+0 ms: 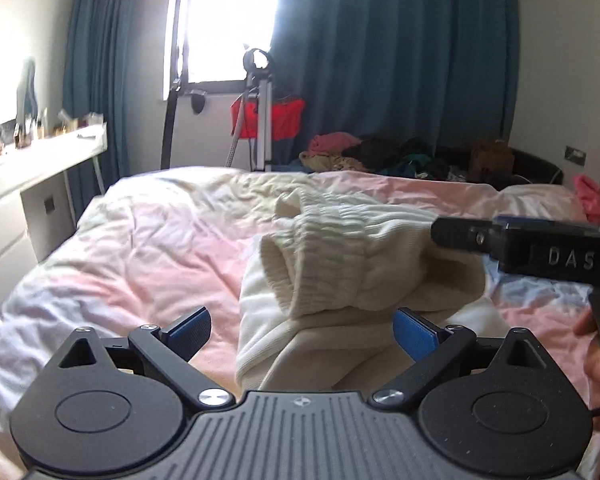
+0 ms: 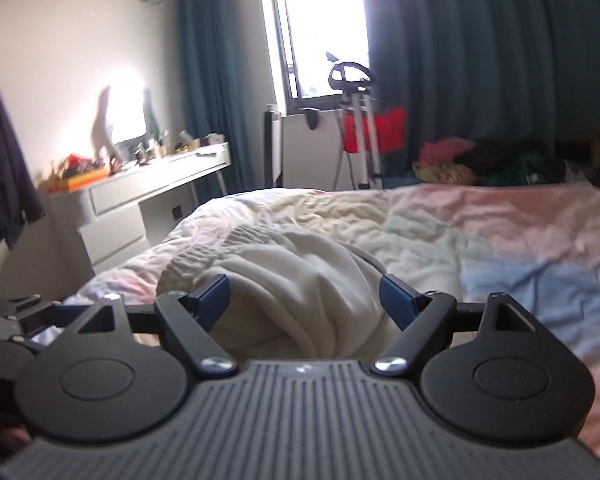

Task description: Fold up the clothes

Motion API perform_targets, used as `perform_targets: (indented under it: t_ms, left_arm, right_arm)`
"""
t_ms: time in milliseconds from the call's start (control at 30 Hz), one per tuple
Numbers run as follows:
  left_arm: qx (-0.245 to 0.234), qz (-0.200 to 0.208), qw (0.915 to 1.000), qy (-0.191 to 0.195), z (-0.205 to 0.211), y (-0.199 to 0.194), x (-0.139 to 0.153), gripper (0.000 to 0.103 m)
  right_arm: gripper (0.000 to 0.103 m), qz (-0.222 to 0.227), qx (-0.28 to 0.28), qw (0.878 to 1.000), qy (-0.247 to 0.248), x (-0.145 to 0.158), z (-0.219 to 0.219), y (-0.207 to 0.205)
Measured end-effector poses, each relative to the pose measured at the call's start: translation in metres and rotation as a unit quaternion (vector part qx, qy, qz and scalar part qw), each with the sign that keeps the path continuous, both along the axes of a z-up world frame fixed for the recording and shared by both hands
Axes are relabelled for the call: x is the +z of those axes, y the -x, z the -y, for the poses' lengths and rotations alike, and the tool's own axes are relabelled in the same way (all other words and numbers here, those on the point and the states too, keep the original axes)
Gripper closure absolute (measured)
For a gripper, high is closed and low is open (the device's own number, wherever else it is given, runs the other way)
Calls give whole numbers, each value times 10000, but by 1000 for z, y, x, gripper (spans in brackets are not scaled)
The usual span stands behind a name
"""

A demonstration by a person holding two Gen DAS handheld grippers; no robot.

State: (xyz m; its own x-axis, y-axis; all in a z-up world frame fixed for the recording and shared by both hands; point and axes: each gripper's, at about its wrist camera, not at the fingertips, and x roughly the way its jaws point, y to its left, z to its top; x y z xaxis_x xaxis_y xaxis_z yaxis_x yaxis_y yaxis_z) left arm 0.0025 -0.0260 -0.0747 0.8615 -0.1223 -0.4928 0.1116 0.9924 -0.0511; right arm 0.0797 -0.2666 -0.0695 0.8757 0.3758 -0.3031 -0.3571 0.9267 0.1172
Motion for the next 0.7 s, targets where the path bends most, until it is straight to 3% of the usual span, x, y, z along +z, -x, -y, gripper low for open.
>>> perform_targets:
  t_ms: [200, 333, 500, 700]
  left_arm:
    - [135, -254, 9988, 402, -24, -10, -3, 4]
    - [224, -422, 9966, 669, -41, -16, -5, 4]
    - [327, -517, 9938, 930, -53, -21, -5, 4]
    - [362, -574, 9941, 847, -49, -19, -5, 4]
  right_arm:
    - [20, -167, 519, 9981, 288, 21, -31, -32]
    - [20, -432, 573, 9952, 662, 23, -49, -51]
    - [20, -868, 858, 9916, 424, 19, -57, -62]
    - [20, -1208, 933, 9853, 764, 20, -78, -76]
